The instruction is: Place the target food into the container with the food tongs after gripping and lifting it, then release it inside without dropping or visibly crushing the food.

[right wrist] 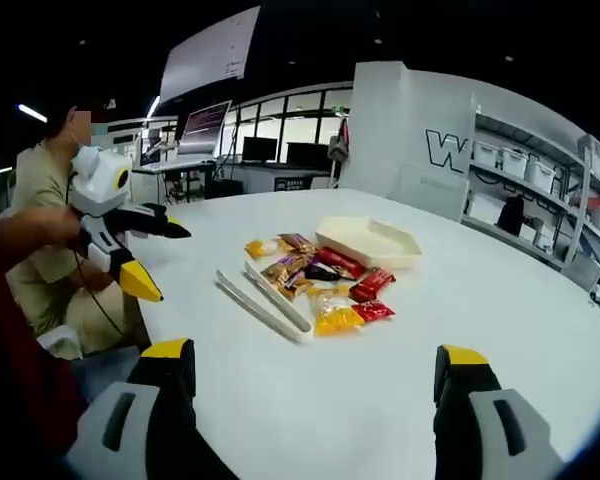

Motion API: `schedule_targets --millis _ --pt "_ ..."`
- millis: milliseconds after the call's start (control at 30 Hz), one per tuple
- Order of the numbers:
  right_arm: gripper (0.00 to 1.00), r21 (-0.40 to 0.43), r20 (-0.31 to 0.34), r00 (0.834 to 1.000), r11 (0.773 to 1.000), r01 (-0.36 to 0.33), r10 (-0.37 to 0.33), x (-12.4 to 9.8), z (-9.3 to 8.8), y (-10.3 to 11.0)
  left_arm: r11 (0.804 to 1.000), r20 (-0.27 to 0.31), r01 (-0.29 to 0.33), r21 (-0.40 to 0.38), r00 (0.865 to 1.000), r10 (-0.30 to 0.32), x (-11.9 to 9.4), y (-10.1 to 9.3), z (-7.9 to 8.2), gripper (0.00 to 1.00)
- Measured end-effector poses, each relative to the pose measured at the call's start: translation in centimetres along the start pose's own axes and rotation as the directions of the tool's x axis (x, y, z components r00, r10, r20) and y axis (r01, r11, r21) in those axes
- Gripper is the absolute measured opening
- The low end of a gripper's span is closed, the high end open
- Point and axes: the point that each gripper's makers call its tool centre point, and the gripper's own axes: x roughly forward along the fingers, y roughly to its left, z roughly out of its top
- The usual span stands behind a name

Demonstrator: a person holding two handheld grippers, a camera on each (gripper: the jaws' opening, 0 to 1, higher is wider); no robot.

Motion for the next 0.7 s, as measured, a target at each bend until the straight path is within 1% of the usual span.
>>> schedule_targets --millis 167,500,567,633,700 --pt "0.99 -0.002 -0.003 1.0 1.0 -0.001 0.001 -0.1 0.2 0.1 1.0 -0.011 0.001 0.01 1.0 0.0 -0.2 0.1 0.1 0.99" --pt "0.99 -0.011 -0.008 1.0 1.0 -0.003 0.003 -0.2 0.3 0.1 1.0 -0.002 -0.003 0.01 1.0 0.003 -0.4 0.1 0.5 0.99" --pt "0.99 -0.016 -0.005 1.0 1.0 -0.003 0.003 -0.2 0.5 0.0 1.0 0.003 -0.004 0.009 1.0 0.003 -0.4 0.1 0.7 0.99" --pt "0.99 -0.019 0.005 1.0 1.0 -0.003 0.004 -0.3 1.2 -0.2 1.0 0.014 0.001 0.004 1.0 -0.001 -0.4 0.0 1.4 0.99" --pt "0.99 -0.022 0.014 1.0 1.0 -0.002 0.002 -0.4 1.7 -0.4 1.0 0.017 0.003 0.005 1.0 -0.003 -0.3 0.0 1.7 0.99"
